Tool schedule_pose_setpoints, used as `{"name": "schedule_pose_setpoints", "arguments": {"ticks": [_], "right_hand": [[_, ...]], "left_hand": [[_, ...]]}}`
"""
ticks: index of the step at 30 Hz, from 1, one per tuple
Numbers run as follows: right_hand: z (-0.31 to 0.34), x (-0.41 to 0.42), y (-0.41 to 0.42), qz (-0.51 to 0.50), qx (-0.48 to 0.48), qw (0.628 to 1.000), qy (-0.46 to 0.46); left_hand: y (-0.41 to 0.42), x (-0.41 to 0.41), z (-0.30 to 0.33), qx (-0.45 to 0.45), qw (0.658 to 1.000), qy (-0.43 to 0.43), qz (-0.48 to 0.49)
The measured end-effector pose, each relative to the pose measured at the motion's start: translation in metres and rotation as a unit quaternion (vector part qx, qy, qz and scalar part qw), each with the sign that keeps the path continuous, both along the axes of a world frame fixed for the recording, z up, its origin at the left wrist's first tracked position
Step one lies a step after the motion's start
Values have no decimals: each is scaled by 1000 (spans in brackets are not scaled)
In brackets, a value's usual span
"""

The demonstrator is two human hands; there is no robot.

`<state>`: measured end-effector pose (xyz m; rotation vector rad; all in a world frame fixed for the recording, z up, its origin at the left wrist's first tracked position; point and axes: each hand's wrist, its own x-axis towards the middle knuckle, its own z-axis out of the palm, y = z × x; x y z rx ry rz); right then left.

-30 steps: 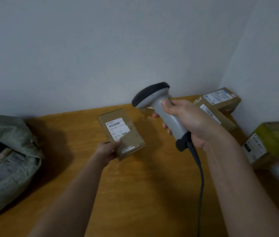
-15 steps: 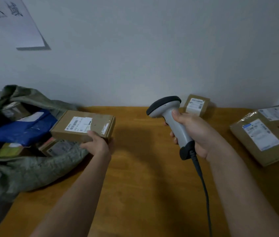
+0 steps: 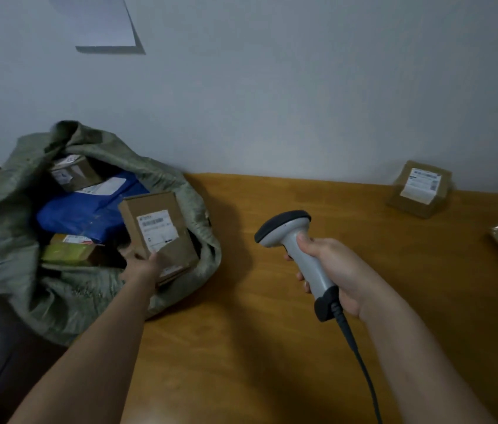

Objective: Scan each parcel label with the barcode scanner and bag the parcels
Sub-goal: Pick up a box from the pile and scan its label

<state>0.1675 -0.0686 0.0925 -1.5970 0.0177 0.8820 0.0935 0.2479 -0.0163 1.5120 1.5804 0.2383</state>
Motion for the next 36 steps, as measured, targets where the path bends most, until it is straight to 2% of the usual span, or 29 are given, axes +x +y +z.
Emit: {"name": "schedule_pose_setpoints", "arguments": {"ticks": [2, 4, 6, 9, 12, 14, 17, 19, 21, 23, 25, 29, 31, 33, 36], "right_hand": [[-7, 1, 4, -6, -10, 1000, 9], [-12, 3, 4, -10, -13, 1000, 15], [-14, 7, 0, -28, -1, 999, 19], [-13, 18, -18, -76, 10, 997, 17], [-9, 37, -55, -145, 20, 989, 7], [-7, 56, -87, -191, 26, 981, -4], [-6, 91, -138, -261, 48, 964, -21], [-7, 118, -171, -302, 62, 951, -32], [-12, 149, -205, -330, 65, 941, -38], [-19, 179, -236, -352, 63, 933, -34], [-30, 208, -265, -368, 55, 928, -27], [-60, 257, -310, -380, 42, 924, -27], [-81, 279, -322, -384, 43, 922, -27], [-103, 299, -324, -384, 58, 921, -21], [-135, 325, -311, -379, 105, 919, 16]], "left_hand": [[-3, -2, -2, 24, 996, 86, -12], [-11, -2, -2, 76, 991, 108, -4], [-16, 3, -7, 172, 979, 112, -6], [-34, 29, -7, 303, 949, 70, -47], [-74, 77, 1, 356, 923, -20, -142], [-114, 115, 2, 373, 900, -66, -217], [-186, 174, -2, 349, 866, -111, -341], [-236, 212, -8, 336, 830, -133, -424], [-285, 252, -20, 329, 794, -141, -490], [-332, 292, -32, 305, 779, -131, -531], [-378, 333, -44, 261, 793, -113, -538], [-440, 406, -59, 124, 889, -102, -428], [-448, 435, -69, 73, 923, -91, -367], [-442, 456, -84, 37, 933, -89, -348], [-432, 467, -100, -46, 929, -115, -349]]}}
